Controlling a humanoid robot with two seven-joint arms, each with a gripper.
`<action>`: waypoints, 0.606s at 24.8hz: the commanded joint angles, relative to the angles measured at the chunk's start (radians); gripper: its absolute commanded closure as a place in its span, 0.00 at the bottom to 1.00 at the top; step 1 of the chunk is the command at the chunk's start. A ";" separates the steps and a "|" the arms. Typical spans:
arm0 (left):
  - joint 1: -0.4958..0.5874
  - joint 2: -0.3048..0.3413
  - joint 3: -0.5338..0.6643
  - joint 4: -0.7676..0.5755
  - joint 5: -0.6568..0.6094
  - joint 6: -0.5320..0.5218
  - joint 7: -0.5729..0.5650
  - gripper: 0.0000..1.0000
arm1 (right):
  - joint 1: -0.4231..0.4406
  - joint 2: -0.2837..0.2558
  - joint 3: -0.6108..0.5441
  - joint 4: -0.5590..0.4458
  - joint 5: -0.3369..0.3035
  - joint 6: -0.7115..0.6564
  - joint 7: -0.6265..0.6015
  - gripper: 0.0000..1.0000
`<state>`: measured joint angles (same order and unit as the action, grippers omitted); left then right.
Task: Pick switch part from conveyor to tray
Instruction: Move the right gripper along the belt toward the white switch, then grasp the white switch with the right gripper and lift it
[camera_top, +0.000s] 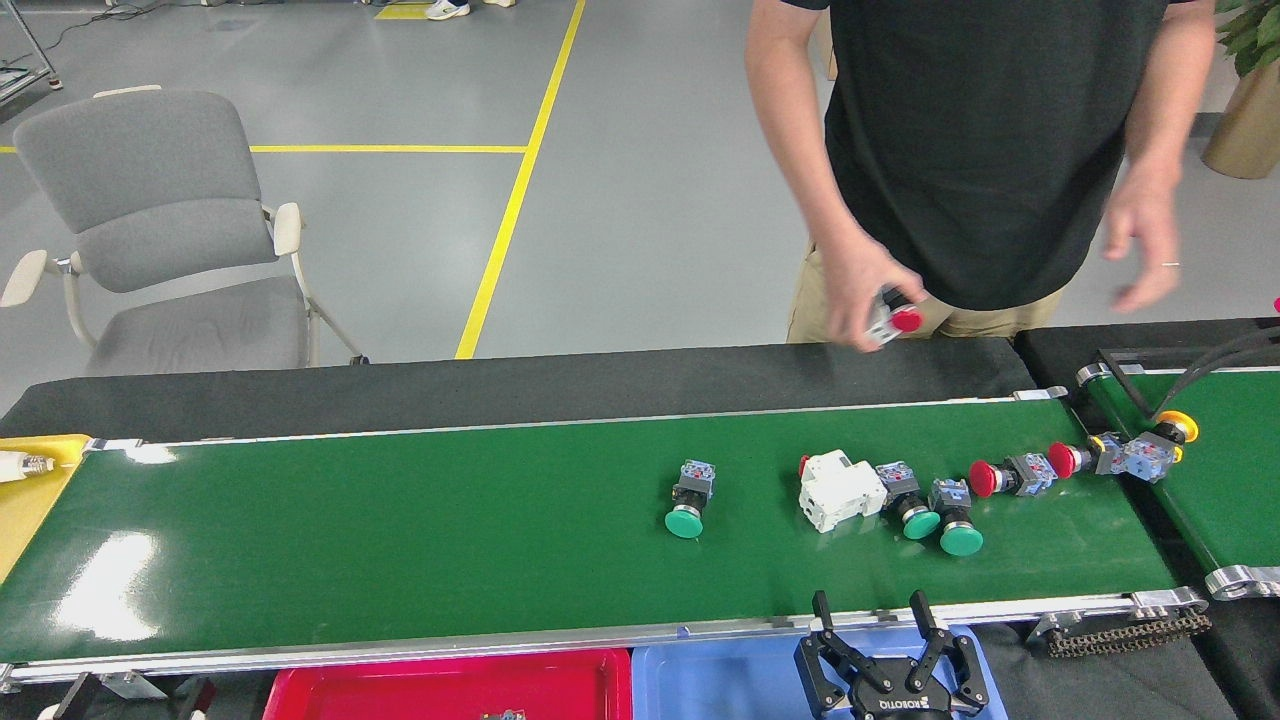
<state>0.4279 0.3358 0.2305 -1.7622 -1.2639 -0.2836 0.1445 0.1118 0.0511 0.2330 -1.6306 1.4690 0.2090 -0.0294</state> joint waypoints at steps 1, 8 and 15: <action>-0.024 0.014 -0.030 -0.013 -0.023 -0.009 0.003 0.00 | -0.044 0.019 0.029 0.023 0.028 0.044 0.046 0.03; -0.054 0.011 -0.063 -0.013 -0.045 -0.008 0.003 0.00 | -0.185 0.050 0.104 0.172 0.031 0.109 0.085 0.03; -0.060 0.011 -0.060 -0.010 -0.046 -0.008 0.003 0.00 | -0.281 0.082 0.132 0.291 0.025 0.109 0.086 0.03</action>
<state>0.3755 0.3361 0.1632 -1.7628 -1.3081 -0.2917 0.1442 -0.1496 0.1258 0.3638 -1.3387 1.4956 0.3145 0.0564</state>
